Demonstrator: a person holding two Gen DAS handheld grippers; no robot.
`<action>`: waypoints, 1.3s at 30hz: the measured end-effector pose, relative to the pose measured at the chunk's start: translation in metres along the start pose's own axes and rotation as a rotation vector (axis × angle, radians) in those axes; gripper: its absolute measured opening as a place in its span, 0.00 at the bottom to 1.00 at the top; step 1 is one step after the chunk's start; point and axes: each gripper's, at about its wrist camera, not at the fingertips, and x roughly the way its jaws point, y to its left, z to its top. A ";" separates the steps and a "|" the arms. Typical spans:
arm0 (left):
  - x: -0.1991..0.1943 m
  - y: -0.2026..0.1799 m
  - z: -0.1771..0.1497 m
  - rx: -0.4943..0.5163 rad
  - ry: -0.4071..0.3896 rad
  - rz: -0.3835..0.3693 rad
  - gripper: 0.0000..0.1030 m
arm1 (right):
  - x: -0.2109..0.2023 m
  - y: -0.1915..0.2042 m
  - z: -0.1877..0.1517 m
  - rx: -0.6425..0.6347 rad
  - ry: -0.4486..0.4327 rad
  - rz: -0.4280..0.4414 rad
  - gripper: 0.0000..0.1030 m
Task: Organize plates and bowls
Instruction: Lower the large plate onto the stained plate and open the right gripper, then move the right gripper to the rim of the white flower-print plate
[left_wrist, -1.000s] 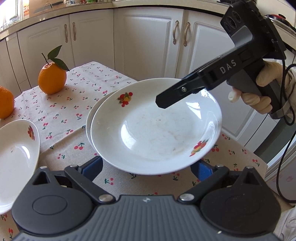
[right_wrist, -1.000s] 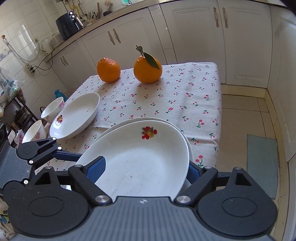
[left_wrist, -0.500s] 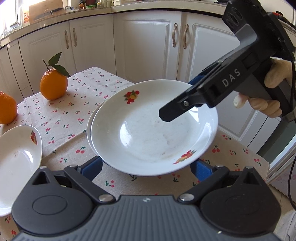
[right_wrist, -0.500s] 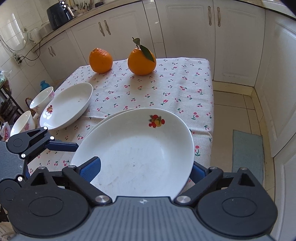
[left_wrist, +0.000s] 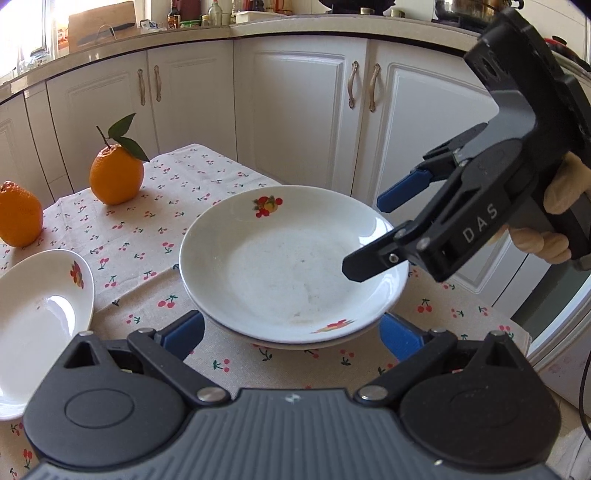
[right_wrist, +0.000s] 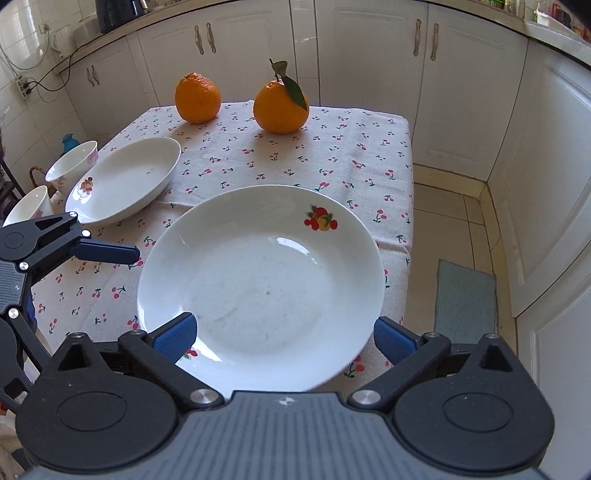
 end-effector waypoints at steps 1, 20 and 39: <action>-0.004 0.000 -0.001 -0.003 -0.010 0.008 0.98 | -0.003 0.003 -0.001 -0.007 -0.012 -0.008 1.00; -0.050 0.065 -0.057 -0.361 -0.030 0.498 1.00 | -0.039 0.070 -0.035 0.005 -0.204 -0.107 1.00; -0.014 0.115 -0.065 -0.462 -0.014 0.570 1.00 | -0.017 0.084 0.016 -0.137 -0.160 0.026 1.00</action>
